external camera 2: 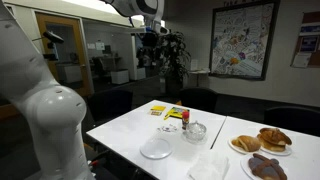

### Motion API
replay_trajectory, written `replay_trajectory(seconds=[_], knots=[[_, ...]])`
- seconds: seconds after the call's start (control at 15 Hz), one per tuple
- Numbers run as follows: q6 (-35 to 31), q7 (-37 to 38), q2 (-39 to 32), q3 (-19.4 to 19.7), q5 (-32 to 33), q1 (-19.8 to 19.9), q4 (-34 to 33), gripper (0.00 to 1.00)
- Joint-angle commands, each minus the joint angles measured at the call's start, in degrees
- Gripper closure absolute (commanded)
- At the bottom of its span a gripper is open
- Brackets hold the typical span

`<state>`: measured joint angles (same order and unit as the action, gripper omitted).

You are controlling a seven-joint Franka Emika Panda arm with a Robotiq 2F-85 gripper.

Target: Remove the lid from the glass container and put one sachet in the container.

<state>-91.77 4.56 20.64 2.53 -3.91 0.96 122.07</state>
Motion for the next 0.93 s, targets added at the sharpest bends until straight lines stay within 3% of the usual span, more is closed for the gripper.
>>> replay_trajectory(seconds=[0.0,0.27,0.33,0.67,0.87], knots=[[0.2,-0.2,-0.1,-0.4,-0.1,0.5,-0.2,0.0],[-3.1,-2.9,1.2,-0.1,2.6,0.7,2.8,0.0],[-0.7,-0.9,0.0,-0.4,1.3,0.5,0.4,0.0],[-0.8,-1.0,0.0,-0.4,1.5,0.5,0.4,0.0],[-4.7,-2.1,0.4,-0.9,6.1,1.1,3.2,0.0]])
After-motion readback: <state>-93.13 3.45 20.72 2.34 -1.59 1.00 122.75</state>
